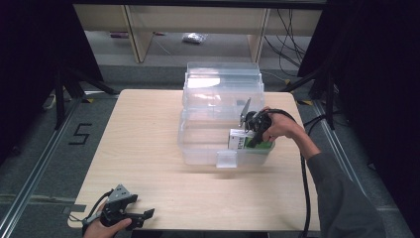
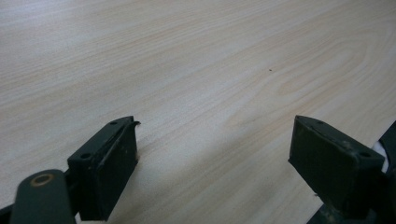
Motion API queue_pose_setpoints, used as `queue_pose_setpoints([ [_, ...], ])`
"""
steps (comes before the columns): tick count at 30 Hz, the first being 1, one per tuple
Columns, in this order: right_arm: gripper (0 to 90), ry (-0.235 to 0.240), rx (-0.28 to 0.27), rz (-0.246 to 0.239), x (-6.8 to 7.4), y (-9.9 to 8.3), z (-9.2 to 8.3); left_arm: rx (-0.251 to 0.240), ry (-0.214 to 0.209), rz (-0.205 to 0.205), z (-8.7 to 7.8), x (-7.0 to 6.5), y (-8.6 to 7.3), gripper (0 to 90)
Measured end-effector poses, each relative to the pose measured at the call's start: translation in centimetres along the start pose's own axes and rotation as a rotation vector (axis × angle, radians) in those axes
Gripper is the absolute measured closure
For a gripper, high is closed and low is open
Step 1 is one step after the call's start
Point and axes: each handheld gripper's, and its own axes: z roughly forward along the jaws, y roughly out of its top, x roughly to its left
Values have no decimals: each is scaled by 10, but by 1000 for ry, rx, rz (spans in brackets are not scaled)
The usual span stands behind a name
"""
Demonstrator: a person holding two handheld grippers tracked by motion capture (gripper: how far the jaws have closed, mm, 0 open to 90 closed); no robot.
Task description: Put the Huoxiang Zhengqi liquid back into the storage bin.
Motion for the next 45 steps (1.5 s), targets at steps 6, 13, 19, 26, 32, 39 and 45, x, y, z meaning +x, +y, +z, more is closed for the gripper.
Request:
queue_pose_setpoints([
  [6, 646, 13, -3, -23, 0, 2, 5, 4, -6, -3, 0, 0, 0, 148],
  [13, 640, 23, -1, -37, 3, 0, 12, 11, -8, -4, -1, 0, 0, 148],
  [19, 625, 33, -7, -38, 2, -3, 17, 14, -7, -1, -1, 1, 1, 148],
  [26, 577, 28, -54, 20, 5, -9, 0, 0, 3, -5, 0, -1, 0, 148],
  [32, 531, -11, -166, 104, 6, -19, -24, 15, -2, 3, 0, 0, 1, 148],
  [39, 426, -40, -245, 173, 14, -18, -36, 3, -3, -4, 0, 0, 0, 148],
  [45, 369, -72, -300, 248, 15, -19, -42, 3, 2, 1, 0, 0, 0, 148],
])
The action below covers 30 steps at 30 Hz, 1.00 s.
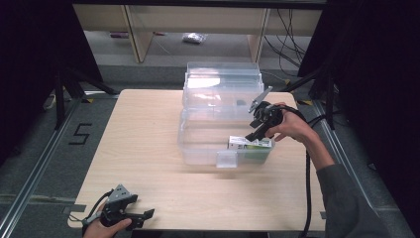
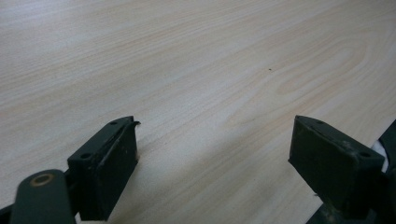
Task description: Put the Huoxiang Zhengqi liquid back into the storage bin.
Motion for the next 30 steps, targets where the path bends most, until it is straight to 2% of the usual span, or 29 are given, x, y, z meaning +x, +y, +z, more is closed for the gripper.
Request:
queue_pose_setpoints([
  [2, 359, -18, -19, 31, 0, -1, -1, 6, -4, -5, -1, 0, 0, 148],
  [3, 359, -18, -19, 31, 0, -1, -1, 6, -4, -5, -1, 0, 0, 148],
  [4, 356, -19, -42, 72, 2, -2, -2, -4, -8, -6, 0, 0, 0, 148],
  [5, 356, -19, -42, 72, 2, -2, -2, -4, -8, -6, 0, 0, 0, 148],
  [6, 334, -37, -77, 55, 5, -4, -2, -16, -10, -34, 2, -2, 0, 148],
  [7, 334, -37, -77, 55, 5, -4, -2, -16, -10, -34, 2, -2, 0, 148],
  [8, 328, -40, -70, 85, 8, -4, -3, -14, -6, -31, 2, -2, 0, 148],
  [10, 307, -61, -98, 116, 12, -6, -3, -16, -8, -32, 2, -2, 0, 148],
  [12, 290, -55, -105, 141, 18, -9, -5, -16, -7, -38, 1, -2, 0, 148],
  [14, 265, -69, -120, 148, 21, -11, -6, -30, -2, -35, 2, -3, 0, 148],
  [17, 264, -62, -120, 155, 25, -13, -7, -16, -8, -33, 2, -2, 0, 148],
  [19, 250, -73, -150, 142, 26, -15, -8, -29, -3, -34, 2, -2, 0, 148],
  [21, 247, -84, -166, 155, 28, -18, -9, -26, 0, -35, 2, -3, 0, 148],
  [22, 245, -82, -181, 198, 33, -20, -9, -20, -8, -33, 2, -2, 0, 148],
  [25, 241, -83, -198, 194, 35, -23, -11, -17, -7, -32, 1, -2, 0, 148],
  [26, 237, -101, -204, 181, 35, -24, -11, -16, -10, -31, 2, -2, 0, 148],
  [29, 230, -115, -217, 207, 37, -27, -13, -16, -4, -33, 1, -2, 0, 148],
  [30, 230, -115, -249, 177, 35, -30, -11, -28, -2, -34, 2, -2, 0, 148],
])
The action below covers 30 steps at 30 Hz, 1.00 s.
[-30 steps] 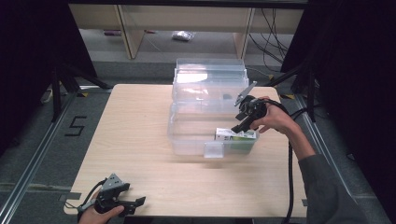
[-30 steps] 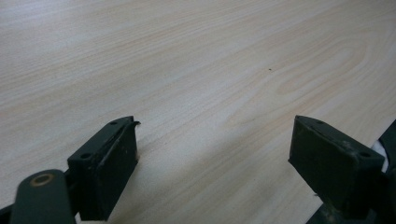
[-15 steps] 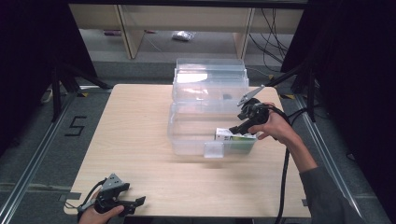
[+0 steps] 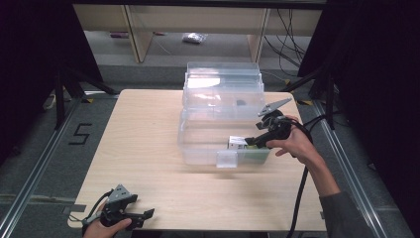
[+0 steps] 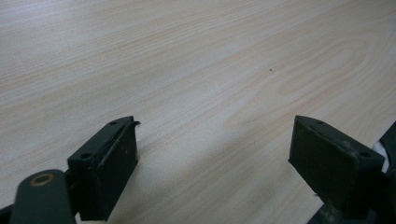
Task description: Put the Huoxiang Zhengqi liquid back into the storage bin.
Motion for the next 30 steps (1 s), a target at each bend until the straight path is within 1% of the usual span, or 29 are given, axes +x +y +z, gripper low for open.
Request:
queue_pose_setpoints([
  [1, 230, 1, 3, 58, 5, -1, -1, 0, 0, 0, 0, 0, 0, 148],
  [2, 229, 3, 20, 42, 4, -1, -2, 16, -4, 1, -1, 1, 1, 148],
  [3, 229, 3, 20, 42, 4, -1, -2, 16, -4, 1, -1, 1, 1, 148],
  [4, 229, 3, 8, 8, 3, -3, -1, 13, -4, 5, -1, 1, 1, 148],
  [5, 229, 3, 8, 8, 3, -3, -1, 13, -4, 5, -1, 1, 1, 148],
  [6, 229, 2, 5, 48, 7, -4, 0, -1, 1, 3, 0, 0, 0, 148],
  [7, 229, 10, 10, 46, 8, -5, -1, -1, 1, 3, 0, 0, 0, 148],
  [8, 229, 10, 10, 46, 8, -5, -1, 9, 0, -1, -1, 1, 0, 148],
  [9, 229, 10, 19, 56, 9, -6, -2, 24, 0, 15, -2, 2, 1, 148],
  [10, 229, 18, 18, 60, 9, -7, -2, -2, 4, -5, 0, 0, 0, 148],
  [11, 229, 10, 3, 62, 10, -8, -1, -1, 3, -4, 0, 0, 0, 148],
  [12, 229, 7, 11, 51, 9, -9, -2, 0, 2, 1, 0, 0, 0, 148],
  [13, 229, 15, 15, 54, 10, -10, -2, 3, 4, 1, 0, 0, 0, 148],
  [15, 229, 16, 5, 59, 11, -12, -2, 0, 2, 0, 0, 0, 0, 148],
  [16, 228, 1, -10, 50, 12, -15, -1, -1, 1, 0, 0, 0, 0, 148],
  [17, 227, 15, 4, 35, 12, -15, -3, -1, 1, 0, 0, 0, 0, 148],
  [18, 227, 15, 4, 35, 12, -15, -3, 0, 3, 4, 0, 0, 0, 148],
  [19, 225, 12, -2, 71, 16, -17, -2, 4, 5, 2, 0, 0, 0, 148],
  [20, 216, 22, -1, 56, 17, -18, -4, -1, 2, 0, 0, 0, 0, 148],
  [21, 212, 15, -19, 73, 20, -19, -3, -1, 2, 0, 0, 0, 0, 148],
  [22, 211, 20, -6, 66, 21, -19, -5, 0, 2, 3, 0, 0, 0, 148],
  [23, 211, 20, -6, 66, 21, -19, -5, 0, 2, 3, 0, 0, 0, 148],
  [24, 213, 23, -25, 54, 24, -21, -3, 2, 4, 4, 0, 0, 0, 148],
  [25, 213, 23, -25, 54, 24, -21, -3, 2, 4, 4, 0, 0, 0, 148],
  [26, 207, 43, -22, 79, 28, -22, -2, -1, 3, 4, 0, 0, 0, 148],
  [27, 207, 43, -22, 79, 28, -22, -2, -1, 3, 4, 0, 0, 0, 148],
  [28, 206, 51, -21, 73, 31, -23, -1, 0, 4, 1, 0, 0, 0, 148],
  [29, 205, 42, -29, 62, 32, -23, -1, 10, -2, 2, 0, 1, 0, 148],
  [30, 205, 46, -20, 52, 32, -23, -3, 13, -1, 0, -1, 1, 1, 148],
])
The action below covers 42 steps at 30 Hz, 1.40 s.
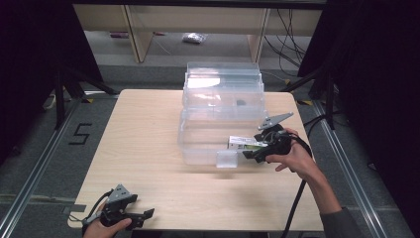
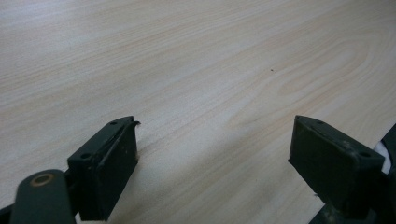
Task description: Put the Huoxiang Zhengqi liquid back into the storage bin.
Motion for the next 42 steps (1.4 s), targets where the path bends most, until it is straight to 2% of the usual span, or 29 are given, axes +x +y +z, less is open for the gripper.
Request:
queue_pose_setpoints([
  [2, 200, 10, -3, -5, 4, -1, 0, -8, 2, 5, 0, 0, 0, 148],
  [3, 200, 8, -22, 5, 6, -1, 1, -14, 4, 4, 1, -1, 0, 148],
  [4, 200, 6, -25, -18, 6, -2, 2, -13, 5, 4, 1, 0, 0, 148],
  [7, 199, 9, -27, -21, 9, -2, 1, 0, 1, 3, 0, 0, 0, 148],
  [10, 197, 5, -31, -28, 13, -3, -1, -14, 6, 4, 1, -1, 0, 148],
  [12, 197, 6, -61, -18, 16, -5, 0, 2, 4, 3, 0, 0, 0, 148],
  [13, 195, 12, -40, -18, 16, -6, -2, -15, 5, 5, 1, -1, 0, 148],
  [15, 195, 7, -60, -25, 19, -9, 1, -14, 5, 6, 1, 0, 0, 148],
  [16, 195, 15, -41, -16, 20, -10, -1, -4, 3, 1, 0, 0, 0, 148],
  [19, 194, 25, -36, -20, 21, -12, 0, -16, 7, 1, 1, -1, 0, 148],
  [21, 194, 14, -41, -9, 23, -14, 1, -12, 7, 6, 1, -1, 0, 148],
  [23, 193, 25, -46, -19, 24, -16, 1, -14, 10, 0, 0, -1, 0, 148],
  [24, 193, 22, -69, -4, 27, -18, 3, -14, 7, 2, 1, -1, 0, 148],
  [25, 193, 22, -69, -4, 27, -18, 3, -14, 7, 2, 1, -1, 0, 148],
  [26, 193, 36, -47, -5, 28, -18, 0, -14, 6, 6, 1, 0, 0, 148],
  [28, 192, 33, -52, 1, 30, -20, 0, -15, 9, 1, 0, -1, 0, 148],
  [29, 191, 29, -58, -21, 30, -21, 1, -16, 9, 2, 0, -1, 0, 148],
  [32, 191, 20, -60, -2, 32, -22, 1, -11, 5, 4, 0, -1, 0, 148],
  [33, 191, 7, -80, -22, 32, -23, 2, -15, 6, 3, 1, -1, 0, 148],
  [34, 191, 32, -58, -19, 32, -24, 1, 0, 0, 6, 0, 0, 0, 148],
  [37, 191, 38, -54, -17, 34, -25, 2, -11, 7, 5, 0, -1, 0, 148],
  [39, 191, 31, -73, -7, 38, -29, 6, -14, 12, 1, 0, -1, 0, 148],
  [40, 191, 40, -52, -6, 38, -29, 4, -13, 11, 1, 0, -1, 0, 148],
  [41, 190, 23, -57, -24, 38, -29, 4, -16, 10, 1, 0, -1, 0, 148],
  [42, 188, 38, -59, -9, 40, -30, 5, -15, 9, 2, 1, -1, 0, 148],
])
